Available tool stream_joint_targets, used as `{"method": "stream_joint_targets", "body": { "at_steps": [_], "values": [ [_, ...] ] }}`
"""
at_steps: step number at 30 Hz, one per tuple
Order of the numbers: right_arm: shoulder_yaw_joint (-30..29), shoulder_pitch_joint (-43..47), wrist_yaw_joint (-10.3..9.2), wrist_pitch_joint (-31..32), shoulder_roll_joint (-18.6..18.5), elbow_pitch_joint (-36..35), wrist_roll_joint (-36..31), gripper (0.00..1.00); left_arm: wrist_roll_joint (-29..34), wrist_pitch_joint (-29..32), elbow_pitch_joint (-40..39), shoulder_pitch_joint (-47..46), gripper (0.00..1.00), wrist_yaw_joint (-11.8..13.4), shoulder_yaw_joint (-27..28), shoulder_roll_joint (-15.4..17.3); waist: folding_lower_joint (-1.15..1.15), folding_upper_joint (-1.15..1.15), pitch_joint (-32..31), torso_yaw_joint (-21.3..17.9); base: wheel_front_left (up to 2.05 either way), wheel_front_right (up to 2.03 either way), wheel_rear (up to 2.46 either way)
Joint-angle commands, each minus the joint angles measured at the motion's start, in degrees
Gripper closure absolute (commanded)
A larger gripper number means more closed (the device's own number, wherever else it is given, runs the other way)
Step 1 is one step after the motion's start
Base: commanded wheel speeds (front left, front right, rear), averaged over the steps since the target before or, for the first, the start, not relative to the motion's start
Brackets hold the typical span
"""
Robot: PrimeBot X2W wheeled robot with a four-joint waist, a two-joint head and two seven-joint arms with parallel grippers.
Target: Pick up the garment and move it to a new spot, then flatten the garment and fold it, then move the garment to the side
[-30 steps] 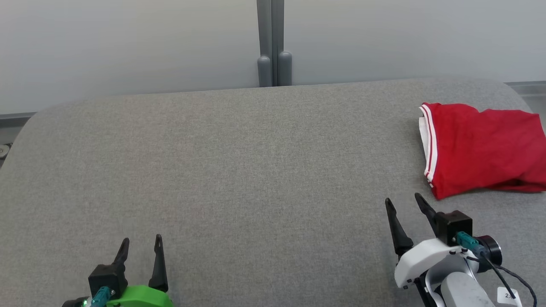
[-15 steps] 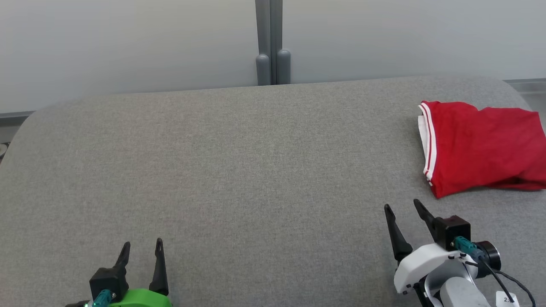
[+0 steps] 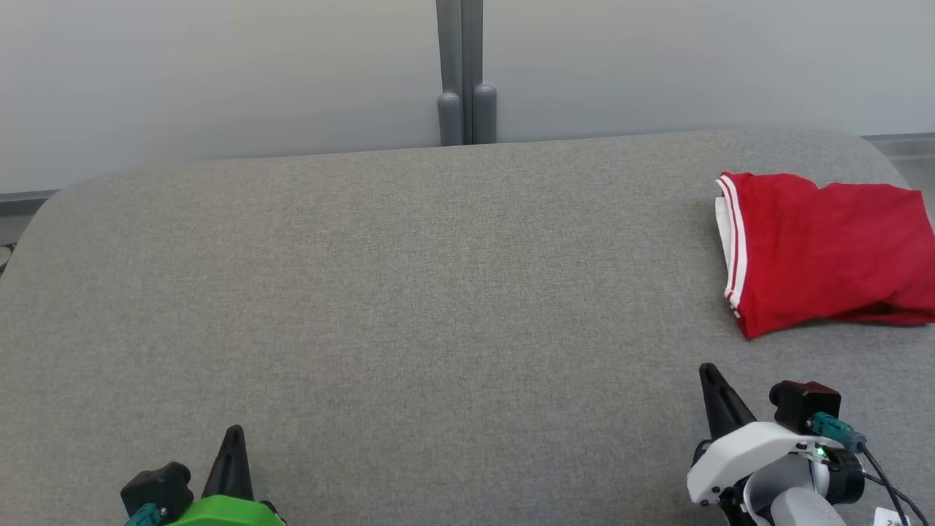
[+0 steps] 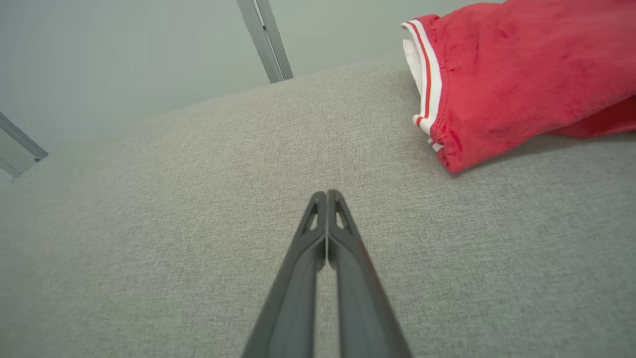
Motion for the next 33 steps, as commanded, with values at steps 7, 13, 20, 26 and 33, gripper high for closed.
{"method": "stream_joint_targets", "body": {
  "at_steps": [7, 13, 20, 26, 33],
  "values": [
    [-0.93, -0.66, -0.02, 1.94, -0.22, -2.79, 9.01, 1.0, -8.7, 1.55, -2.59, -1.69, 1.0, -0.74, 0.4, 0.26, 0.0, 0.0, 0.07, -0.05, 0.0, 0.0, 0.0],
    [-1.59, -0.51, -0.02, 3.41, -0.25, -3.88, 14.98, 1.0, -14.39, 2.83, -3.55, -2.05, 1.0, -1.03, 0.69, 0.3, 0.0, 0.0, 0.12, -0.1, 0.0, 0.0, 0.0],
    [-2.35, -0.4, -0.03, 5.07, -0.28, -5.0, 21.39, 1.0, -20.56, 4.28, -4.55, -2.51, 1.0, -1.36, 1.08, 0.35, 0.0, 0.0, 0.19, -0.15, 0.0, 0.0, 0.0],
    [-2.88, -0.33, -0.03, 6.2, -0.3, -5.74, 25.71, 1.0, -24.67, 5.26, -5.18, -2.79, 1.0, -1.61, 1.35, 0.38, 0.0, 0.0, 0.23, -0.19, 0.0, 0.0, 0.0],
    [-3.65, -0.23, -0.04, 7.86, -0.33, -6.82, 32.11, 1.0, -30.85, 6.73, -6.15, -3.23, 1.0, -1.93, 1.74, 0.43, 0.0, 0.0, 0.3, -0.25, 0.0, 0.0, 0.0]
  ]
}}
